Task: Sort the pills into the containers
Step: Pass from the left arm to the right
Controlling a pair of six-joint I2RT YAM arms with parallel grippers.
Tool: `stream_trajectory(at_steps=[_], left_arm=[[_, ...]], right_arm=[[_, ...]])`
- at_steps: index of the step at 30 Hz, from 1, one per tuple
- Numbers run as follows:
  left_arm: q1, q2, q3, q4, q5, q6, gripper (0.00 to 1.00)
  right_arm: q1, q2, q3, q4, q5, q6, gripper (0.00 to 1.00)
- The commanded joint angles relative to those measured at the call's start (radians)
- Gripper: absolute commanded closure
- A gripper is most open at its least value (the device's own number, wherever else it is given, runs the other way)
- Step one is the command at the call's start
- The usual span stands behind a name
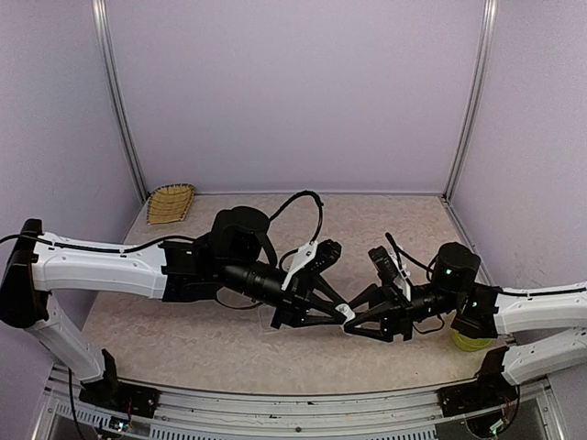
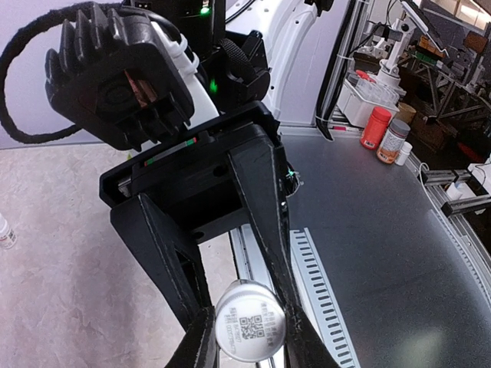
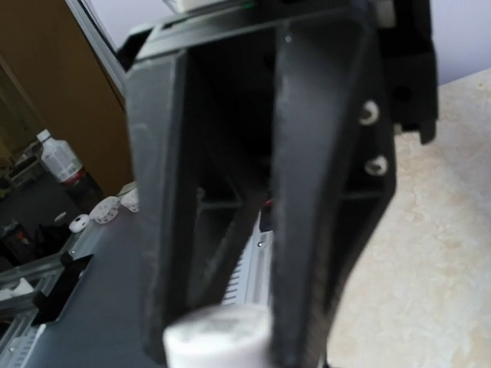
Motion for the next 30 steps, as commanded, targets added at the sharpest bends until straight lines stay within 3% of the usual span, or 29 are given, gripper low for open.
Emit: stream_trajectory(at_steps=[1, 6, 12, 21, 30], left_arm=[[-0.006, 0.000, -0.015, 0.024, -0.006, 0.010, 0.85], [-0.005, -0.002, -0.023, 0.025, -0.019, 0.009, 0.85], [-0.002, -0.014, -0.039, 0.050, -0.036, 0.003, 0.86], [0.006, -0.023, -0.051, 0.084, -0.038, -0.012, 0.86], [0.008, -0.043, -0.082, 0.138, -0.029, -0.031, 0.87]], right_arm=[[0.010, 0.009, 0.026, 0.027, -0.014, -0.010, 0.62], [0.011, 0.008, 0.024, 0.005, -0.007, -0.027, 0.70], [0.010, -0.012, 0.005, -0.007, 0.010, -0.038, 0.56], [0.010, -0.009, -0.005, -0.017, 0.018, -0.043, 0.48], [0.011, 0.001, -0.015, 0.007, 0.017, -0.034, 0.53]])
